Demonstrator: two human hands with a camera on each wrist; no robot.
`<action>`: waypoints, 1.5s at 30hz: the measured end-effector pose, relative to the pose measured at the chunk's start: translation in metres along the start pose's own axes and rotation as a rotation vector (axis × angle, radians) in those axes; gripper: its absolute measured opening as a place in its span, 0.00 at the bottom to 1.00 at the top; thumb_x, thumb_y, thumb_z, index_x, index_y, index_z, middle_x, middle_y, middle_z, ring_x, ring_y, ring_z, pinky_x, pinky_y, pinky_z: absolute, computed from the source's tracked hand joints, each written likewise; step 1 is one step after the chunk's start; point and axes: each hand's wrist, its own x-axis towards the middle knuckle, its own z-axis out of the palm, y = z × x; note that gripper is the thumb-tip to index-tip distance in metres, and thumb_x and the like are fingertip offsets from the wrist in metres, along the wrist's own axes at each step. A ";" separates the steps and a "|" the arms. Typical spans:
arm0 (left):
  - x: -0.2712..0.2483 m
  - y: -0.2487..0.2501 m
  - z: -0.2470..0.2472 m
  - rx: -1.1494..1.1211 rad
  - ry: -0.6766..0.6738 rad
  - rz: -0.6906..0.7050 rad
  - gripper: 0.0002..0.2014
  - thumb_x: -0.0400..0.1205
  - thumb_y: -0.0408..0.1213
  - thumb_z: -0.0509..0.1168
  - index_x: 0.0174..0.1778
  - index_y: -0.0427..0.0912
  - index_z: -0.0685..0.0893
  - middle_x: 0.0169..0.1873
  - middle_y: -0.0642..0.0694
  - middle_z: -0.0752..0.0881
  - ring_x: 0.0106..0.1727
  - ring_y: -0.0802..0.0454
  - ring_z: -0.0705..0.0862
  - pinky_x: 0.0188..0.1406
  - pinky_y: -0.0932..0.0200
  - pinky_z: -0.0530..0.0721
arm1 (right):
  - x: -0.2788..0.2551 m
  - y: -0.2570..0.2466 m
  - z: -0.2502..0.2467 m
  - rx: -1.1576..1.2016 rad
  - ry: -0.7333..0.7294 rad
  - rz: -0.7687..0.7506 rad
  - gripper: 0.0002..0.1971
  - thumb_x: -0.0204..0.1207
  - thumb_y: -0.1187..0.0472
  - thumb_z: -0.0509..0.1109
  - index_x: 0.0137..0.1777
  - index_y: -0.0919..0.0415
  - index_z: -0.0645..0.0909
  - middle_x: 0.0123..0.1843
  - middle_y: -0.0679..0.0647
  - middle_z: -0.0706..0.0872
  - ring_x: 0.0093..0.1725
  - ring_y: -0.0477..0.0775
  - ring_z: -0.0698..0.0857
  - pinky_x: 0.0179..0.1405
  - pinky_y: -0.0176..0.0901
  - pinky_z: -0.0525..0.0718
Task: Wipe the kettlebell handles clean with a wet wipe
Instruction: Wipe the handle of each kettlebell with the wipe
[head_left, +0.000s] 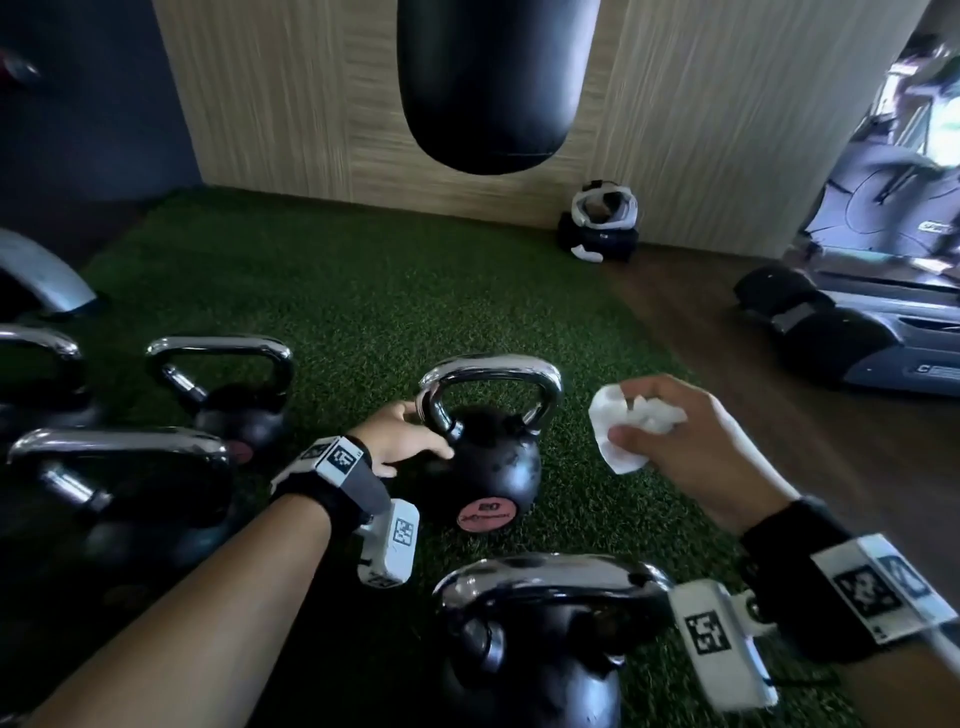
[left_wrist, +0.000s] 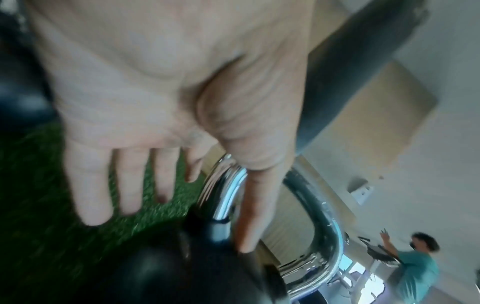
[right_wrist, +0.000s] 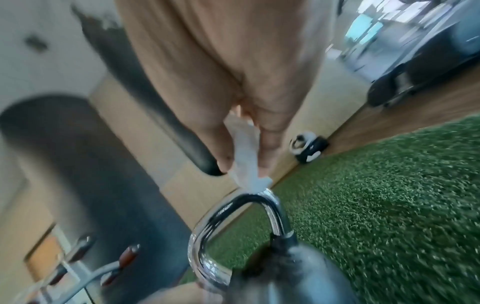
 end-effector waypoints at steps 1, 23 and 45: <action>0.006 -0.003 0.006 -0.065 -0.002 0.020 0.35 0.70 0.39 0.85 0.73 0.47 0.78 0.65 0.52 0.84 0.68 0.51 0.81 0.62 0.52 0.80 | 0.011 -0.007 0.003 -0.035 0.018 -0.021 0.19 0.64 0.56 0.82 0.56 0.51 0.89 0.51 0.62 0.91 0.48 0.72 0.88 0.48 0.66 0.91; 0.053 -0.037 0.046 -0.277 0.064 0.229 0.26 0.61 0.59 0.86 0.53 0.60 0.92 0.50 0.60 0.93 0.52 0.64 0.88 0.53 0.63 0.81 | 0.115 -0.025 0.105 -0.740 0.073 -0.528 0.15 0.75 0.73 0.77 0.58 0.56 0.93 0.53 0.52 0.88 0.57 0.54 0.82 0.57 0.40 0.75; 0.051 -0.044 0.047 -0.270 0.063 0.305 0.23 0.64 0.62 0.84 0.53 0.65 0.88 0.52 0.63 0.91 0.56 0.63 0.87 0.59 0.62 0.83 | 0.110 0.023 0.065 -0.451 0.182 0.028 0.14 0.84 0.63 0.69 0.66 0.53 0.90 0.52 0.58 0.93 0.29 0.44 0.81 0.22 0.31 0.74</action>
